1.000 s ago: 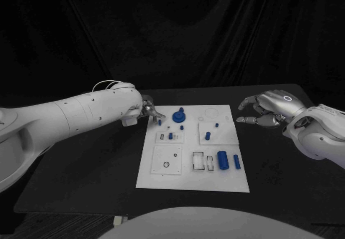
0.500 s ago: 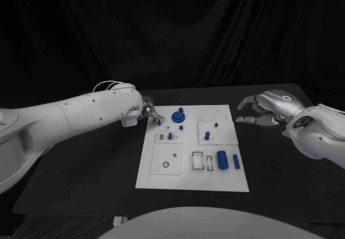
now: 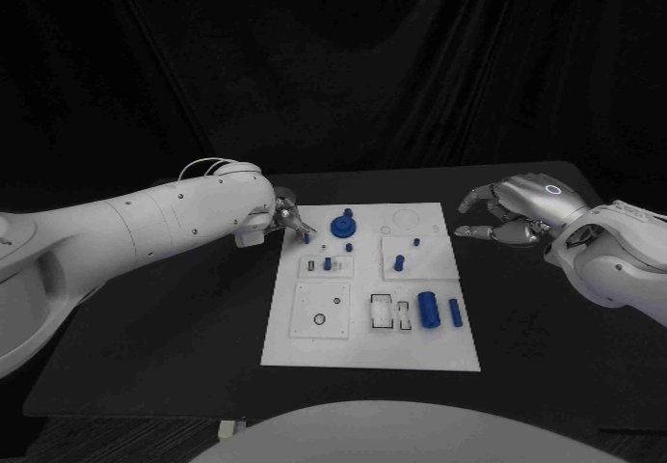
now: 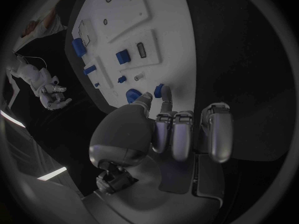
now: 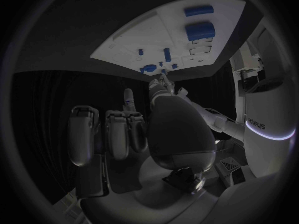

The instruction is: Assemble the parts on the task board

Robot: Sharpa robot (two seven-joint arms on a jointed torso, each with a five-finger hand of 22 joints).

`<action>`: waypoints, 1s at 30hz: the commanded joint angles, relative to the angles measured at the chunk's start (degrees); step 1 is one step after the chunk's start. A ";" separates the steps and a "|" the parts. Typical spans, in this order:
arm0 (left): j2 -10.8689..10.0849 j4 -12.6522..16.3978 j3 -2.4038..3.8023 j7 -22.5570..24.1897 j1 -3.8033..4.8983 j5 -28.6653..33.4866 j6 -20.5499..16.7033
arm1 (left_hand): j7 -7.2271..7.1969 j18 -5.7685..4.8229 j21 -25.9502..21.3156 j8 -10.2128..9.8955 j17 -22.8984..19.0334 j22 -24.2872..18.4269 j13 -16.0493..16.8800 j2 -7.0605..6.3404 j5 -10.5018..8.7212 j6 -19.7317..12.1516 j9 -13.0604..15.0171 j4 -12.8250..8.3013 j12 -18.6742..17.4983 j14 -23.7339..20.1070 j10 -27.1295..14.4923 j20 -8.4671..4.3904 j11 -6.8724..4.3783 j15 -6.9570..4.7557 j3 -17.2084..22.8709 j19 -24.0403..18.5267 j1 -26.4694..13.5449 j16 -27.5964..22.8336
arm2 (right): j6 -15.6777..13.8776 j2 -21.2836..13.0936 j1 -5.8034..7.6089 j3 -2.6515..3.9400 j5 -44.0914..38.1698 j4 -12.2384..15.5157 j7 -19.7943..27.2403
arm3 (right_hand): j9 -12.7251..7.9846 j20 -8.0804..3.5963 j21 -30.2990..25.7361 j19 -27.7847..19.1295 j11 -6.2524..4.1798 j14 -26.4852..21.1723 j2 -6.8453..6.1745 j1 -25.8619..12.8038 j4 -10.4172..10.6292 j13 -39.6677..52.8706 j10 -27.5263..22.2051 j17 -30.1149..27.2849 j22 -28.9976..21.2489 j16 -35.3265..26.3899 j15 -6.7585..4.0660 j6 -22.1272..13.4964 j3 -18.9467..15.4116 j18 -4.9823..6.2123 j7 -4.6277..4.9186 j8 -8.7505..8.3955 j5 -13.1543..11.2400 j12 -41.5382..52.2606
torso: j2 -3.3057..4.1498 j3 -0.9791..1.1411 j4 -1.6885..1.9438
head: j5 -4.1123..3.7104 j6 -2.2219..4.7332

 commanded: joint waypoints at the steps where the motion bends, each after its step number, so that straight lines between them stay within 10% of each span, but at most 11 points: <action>1: 0.18 -0.05 0.06 1.05 -0.10 0.02 0.50 | -0.09 0.11 -0.37 -0.39 15.09 9.83 14.93 0.21 0.80 0.11 -0.15 -0.60 0.20 6.16 5.98 0.29 0.42 0.35 0.21 -0.13 0.80 0.15 | 0.11 -0.11 -0.11 0.04 -0.15 0.15 -0.52 | -0.09 0.51 -0.26 3.02 0.33 5.73 0.27 0.04 0.00 15.06 5.90 14.09 12.98 -0.38 0.44 0.39 -0.25 -0.63 -0.17 -0.14 0.23 0.14 | 0.01 -0.01 -0.02 | 0.00 -0.01; 15: 0.16 -0.18 0.06 1.47 -0.18 0.02 0.63 | -0.17 0.21 -0.86 -1.11 15.09 9.83 14.93 0.29 4.19 -0.11 -0.69 -2.74 0.20 6.16 5.98 0.25 0.36 0.30 3.25 -0.38 2.29 0.15 | 0.29 -0.11 -0.11 0.04 -0.15 0.14 -0.68 | -0.12 0.50 -0.32 2.99 0.34 5.72 0.34 0.05 0.01 15.06 5.90 14.04 12.96 -0.41 0.43 0.44 -0.30 -0.62 -0.18 -0.16 0.22 0.14 | 0.07 0.00 0.06 | -0.06 -0.01; 30: -0.18 -0.15 0.06 1.64 -0.20 0.02 0.70 | -0.25 0.22 -1.21 -1.18 15.09 10.30 14.93 -2.95 11.77 0.44 -0.58 -7.50 0.20 6.16 5.98 0.08 0.23 0.19 15.62 -0.29 1.27 0.15 | 0.44 0.03 -0.11 0.04 -0.15 0.01 -0.79 | -0.13 0.50 -0.34 2.98 0.34 5.72 0.39 0.08 0.00 15.06 5.90 14.02 12.96 -0.43 0.43 0.45 -0.30 -0.61 -0.18 -0.17 0.23 0.14 | 0.04 -0.01 0.03 | 0.13 -0.01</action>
